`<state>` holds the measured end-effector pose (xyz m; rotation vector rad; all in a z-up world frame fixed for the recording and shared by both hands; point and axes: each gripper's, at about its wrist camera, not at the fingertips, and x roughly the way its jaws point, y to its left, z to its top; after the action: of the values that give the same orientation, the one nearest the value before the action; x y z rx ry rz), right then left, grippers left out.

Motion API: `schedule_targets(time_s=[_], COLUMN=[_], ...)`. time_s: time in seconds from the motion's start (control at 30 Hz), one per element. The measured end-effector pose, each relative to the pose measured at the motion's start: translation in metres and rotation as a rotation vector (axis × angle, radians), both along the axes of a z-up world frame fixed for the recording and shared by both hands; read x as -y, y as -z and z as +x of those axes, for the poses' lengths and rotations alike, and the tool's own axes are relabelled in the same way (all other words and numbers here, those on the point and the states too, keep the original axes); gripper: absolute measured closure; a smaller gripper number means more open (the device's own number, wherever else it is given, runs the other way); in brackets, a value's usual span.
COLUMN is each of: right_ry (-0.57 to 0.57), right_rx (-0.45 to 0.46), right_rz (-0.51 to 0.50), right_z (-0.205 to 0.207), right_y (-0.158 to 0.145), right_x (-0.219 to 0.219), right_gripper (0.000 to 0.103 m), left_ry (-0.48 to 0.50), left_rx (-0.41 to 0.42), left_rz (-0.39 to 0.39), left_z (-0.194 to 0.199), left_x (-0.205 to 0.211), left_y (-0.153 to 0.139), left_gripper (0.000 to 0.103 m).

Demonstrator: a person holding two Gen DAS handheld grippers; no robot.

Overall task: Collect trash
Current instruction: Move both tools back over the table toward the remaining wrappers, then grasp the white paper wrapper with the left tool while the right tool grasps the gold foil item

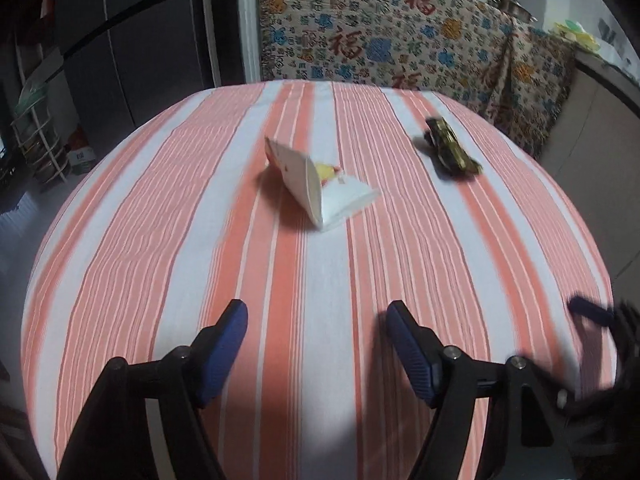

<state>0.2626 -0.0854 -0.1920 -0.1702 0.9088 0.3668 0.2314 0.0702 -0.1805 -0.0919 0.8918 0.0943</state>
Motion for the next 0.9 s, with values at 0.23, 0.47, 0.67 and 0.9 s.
schedule_targets(time_s=[0.23,0.47,0.67,0.9], right_ry=[0.001,0.0,0.001,0.002], right_rx=[0.002,0.003,0.003,0.005], right_rz=[0.002,0.003,0.002,0.0], right_z=[0.001,0.0,0.001,0.0], right_y=[0.001,0.001,0.001,0.001], right_x=[-0.002,-0.002,-0.002,-0.002], right_gripper=[0.0,0.0,0.0,0.0], left_ry=[-0.096,-0.028,0.114,0.139], left_rx=[0.051,0.028,-0.023,-0.031], left_rz=[-0.116,-0.094,-0.054,0.041], left_z=[0.054,0.055,0.008,-0.011], left_x=[-0.023,-0.03,-0.032,-0.021], left_y=[-0.005,-0.005,-0.017,-0.002], left_gripper=[0.05,0.095,0.095,0.052])
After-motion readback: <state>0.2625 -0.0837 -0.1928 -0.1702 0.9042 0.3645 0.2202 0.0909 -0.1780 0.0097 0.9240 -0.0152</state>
